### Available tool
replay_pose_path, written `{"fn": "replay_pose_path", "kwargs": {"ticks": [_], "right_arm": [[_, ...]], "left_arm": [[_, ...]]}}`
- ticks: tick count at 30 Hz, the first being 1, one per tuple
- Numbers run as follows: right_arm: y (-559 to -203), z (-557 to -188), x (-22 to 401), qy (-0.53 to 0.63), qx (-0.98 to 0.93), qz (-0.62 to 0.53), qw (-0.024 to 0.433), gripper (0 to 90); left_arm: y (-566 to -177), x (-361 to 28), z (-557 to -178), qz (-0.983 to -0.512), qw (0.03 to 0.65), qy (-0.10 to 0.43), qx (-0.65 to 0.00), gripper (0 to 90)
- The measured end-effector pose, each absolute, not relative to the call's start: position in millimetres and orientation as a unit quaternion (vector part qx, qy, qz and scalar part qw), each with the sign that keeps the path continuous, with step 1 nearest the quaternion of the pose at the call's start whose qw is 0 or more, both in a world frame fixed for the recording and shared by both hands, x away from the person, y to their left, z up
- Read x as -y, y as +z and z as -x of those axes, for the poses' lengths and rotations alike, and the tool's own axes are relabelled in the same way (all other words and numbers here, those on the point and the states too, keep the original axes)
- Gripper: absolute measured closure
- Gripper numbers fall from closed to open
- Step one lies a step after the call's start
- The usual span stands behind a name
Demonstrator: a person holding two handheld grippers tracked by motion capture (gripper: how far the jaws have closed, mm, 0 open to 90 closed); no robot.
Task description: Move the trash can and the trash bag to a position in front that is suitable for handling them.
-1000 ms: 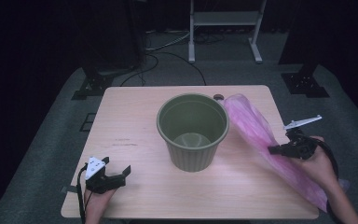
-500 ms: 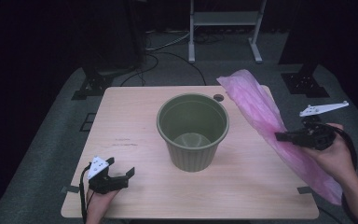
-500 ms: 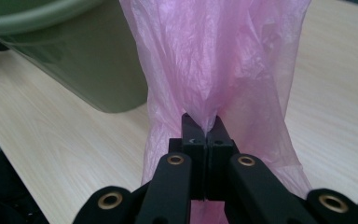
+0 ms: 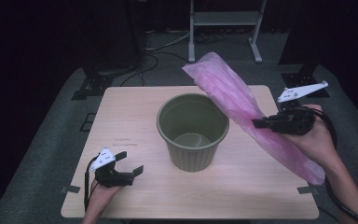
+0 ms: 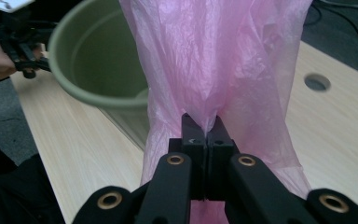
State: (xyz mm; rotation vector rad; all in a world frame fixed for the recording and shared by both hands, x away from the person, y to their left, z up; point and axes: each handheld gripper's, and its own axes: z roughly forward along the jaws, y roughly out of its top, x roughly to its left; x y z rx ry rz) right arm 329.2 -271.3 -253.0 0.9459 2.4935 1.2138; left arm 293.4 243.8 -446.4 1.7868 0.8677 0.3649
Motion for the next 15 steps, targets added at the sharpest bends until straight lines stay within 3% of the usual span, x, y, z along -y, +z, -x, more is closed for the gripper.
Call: {"fn": "replay_pose_path", "kwargs": {"ticks": [15], "right_arm": [[-222.0, -351.4, 201.7, 0.434, -0.865, -0.236, 0.083, 89.5]], "left_arm": [[-406.5, -240.3, -318.3, -0.775, 0.552, 0.09, -0.293, 7.0]]}}
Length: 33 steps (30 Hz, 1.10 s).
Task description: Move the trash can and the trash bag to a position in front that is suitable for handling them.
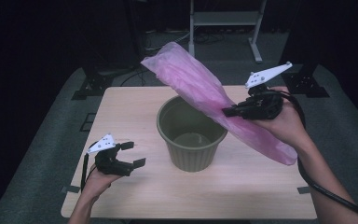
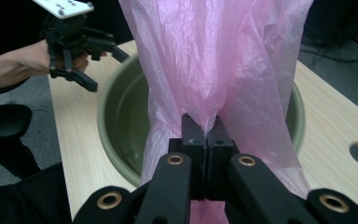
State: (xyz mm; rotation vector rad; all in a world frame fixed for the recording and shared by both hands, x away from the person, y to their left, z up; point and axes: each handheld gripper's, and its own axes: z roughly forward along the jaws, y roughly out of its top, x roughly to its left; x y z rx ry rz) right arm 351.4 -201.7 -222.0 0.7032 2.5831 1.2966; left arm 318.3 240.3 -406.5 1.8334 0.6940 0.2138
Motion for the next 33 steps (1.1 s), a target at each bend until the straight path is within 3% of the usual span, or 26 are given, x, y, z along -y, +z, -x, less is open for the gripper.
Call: {"fn": "replay_pose_path", "kwargs": {"ticks": [2, 22, 33], "right_arm": [[-219.1, -353.1, 195.2, 0.439, -0.866, -0.227, 0.08, 89.5], [-185.9, -379.4, 115.0, 0.45, -0.878, -0.144, 0.075, 89.3], [-175.5, -397.9, 58.4, 0.492, -0.862, -0.11, 0.054, 89.3]], "left_arm": [[-401.3, -240.6, -320.4, -0.779, 0.554, 0.083, -0.283, 11.4], [-312.8, -225.9, -362.1, -0.794, 0.563, 0.067, -0.219, 12.3], [-315.1, -228.9, -365.7, -0.798, 0.554, 0.065, -0.226, 12.3]]}}
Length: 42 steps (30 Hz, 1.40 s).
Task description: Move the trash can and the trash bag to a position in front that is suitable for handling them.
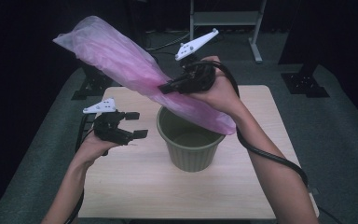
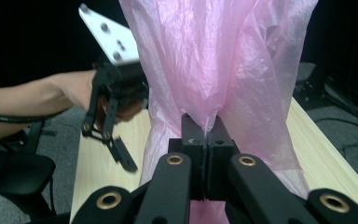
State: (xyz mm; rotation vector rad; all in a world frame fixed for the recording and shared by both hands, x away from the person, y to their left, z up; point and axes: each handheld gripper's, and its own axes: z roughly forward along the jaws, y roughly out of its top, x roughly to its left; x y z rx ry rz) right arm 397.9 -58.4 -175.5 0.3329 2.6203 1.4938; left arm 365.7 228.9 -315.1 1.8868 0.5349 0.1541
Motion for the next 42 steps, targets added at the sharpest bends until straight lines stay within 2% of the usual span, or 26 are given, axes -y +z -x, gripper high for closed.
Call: {"fn": "replay_pose_path", "kwargs": {"ticks": [8, 14, 21, 35, 42], "right_arm": [[-184.6, -403.1, 27.0, 0.509, -0.855, -0.095, 0.029, 89.2], [-203.1, -408.9, 23.4, 0.516, -0.851, -0.098, 0.014, 88.6], [-228.4, -417.4, 47.0, 0.52, -0.845, -0.126, 0.001, 80.6], [-258.2, -404.7, 105.1, 0.482, -0.863, -0.152, -0.003, 65.3], [-260.8, -400.4, 121.9, 0.476, -0.865, -0.159, -0.006, 58.5]], "left_arm": [[-312.9, -241.2, -363.9, -0.795, 0.555, 0.074, -0.234, 12.2], [-312.0, -247.3, -363.0, -0.79, 0.559, 0.08, -0.239, 12.2], [-308.7, -242.3, -366.5, -0.788, 0.562, 0.088, -0.235, 12.2], [-299.2, -216.3, -373.0, -0.792, 0.563, 0.088, -0.219, 12.1], [-296.3, -207.5, -374.6, -0.797, 0.559, 0.089, -0.212, 12.1]]}}
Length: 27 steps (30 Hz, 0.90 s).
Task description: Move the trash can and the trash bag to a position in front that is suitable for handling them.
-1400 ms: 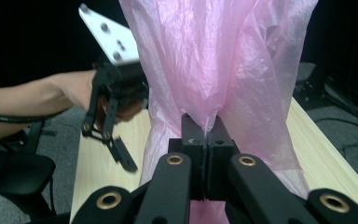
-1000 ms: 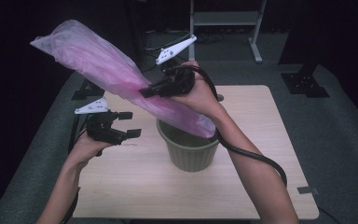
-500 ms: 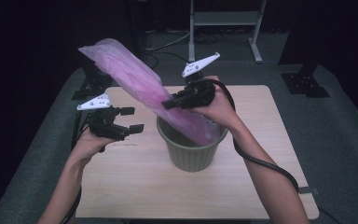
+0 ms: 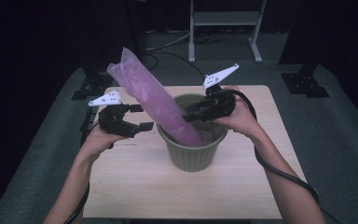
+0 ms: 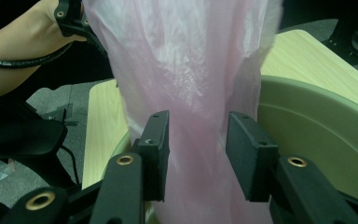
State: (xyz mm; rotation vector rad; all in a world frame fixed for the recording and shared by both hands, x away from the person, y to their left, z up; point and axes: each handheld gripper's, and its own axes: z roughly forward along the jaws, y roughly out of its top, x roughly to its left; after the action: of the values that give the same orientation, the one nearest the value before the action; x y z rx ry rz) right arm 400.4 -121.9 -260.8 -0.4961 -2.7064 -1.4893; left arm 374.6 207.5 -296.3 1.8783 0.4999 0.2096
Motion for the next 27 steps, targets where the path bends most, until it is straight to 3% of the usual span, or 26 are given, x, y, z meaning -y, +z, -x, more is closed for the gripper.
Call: {"fn": "replay_pose_path", "kwargs": {"ticks": [8, 15, 19, 20, 23, 27], "right_arm": [[-257.2, -399.9, 121.7, -0.484, 0.86, 0.161, 0.0, 53.7], [-246.4, -403.8, 93.9, -0.485, 0.863, 0.141, -0.012, 49.8], [-242.3, -407.3, 78.8, -0.476, 0.869, 0.133, -0.026, 49.3], [-241.4, -407.9, 75.3, -0.474, 0.87, 0.132, -0.027, 49.7], [-238.8, -407.2, 65.1, -0.472, 0.873, 0.123, -0.028, 57.1], [-237.4, -402.1, 55.6, -0.452, 0.884, 0.117, -0.034, 82.6]], "left_arm": [[-292.6, -204.6, -372.6, -0.796, 0.56, 0.088, -0.212, 12.2], [-289.8, -204.5, -371.5, -0.798, 0.56, 0.089, -0.204, 12.3], [-287.4, -205.8, -371.1, -0.801, 0.56, 0.09, -0.191, 15.8], [-286.6, -206.1, -370.7, -0.801, 0.561, 0.093, -0.185, 21.3], [-283.7, -205.5, -369.3, -0.802, 0.562, 0.091, -0.181, 25.0], [-278.6, -205.3, -368.7, -0.806, 0.56, 0.102, -0.162, 34.2]]}}
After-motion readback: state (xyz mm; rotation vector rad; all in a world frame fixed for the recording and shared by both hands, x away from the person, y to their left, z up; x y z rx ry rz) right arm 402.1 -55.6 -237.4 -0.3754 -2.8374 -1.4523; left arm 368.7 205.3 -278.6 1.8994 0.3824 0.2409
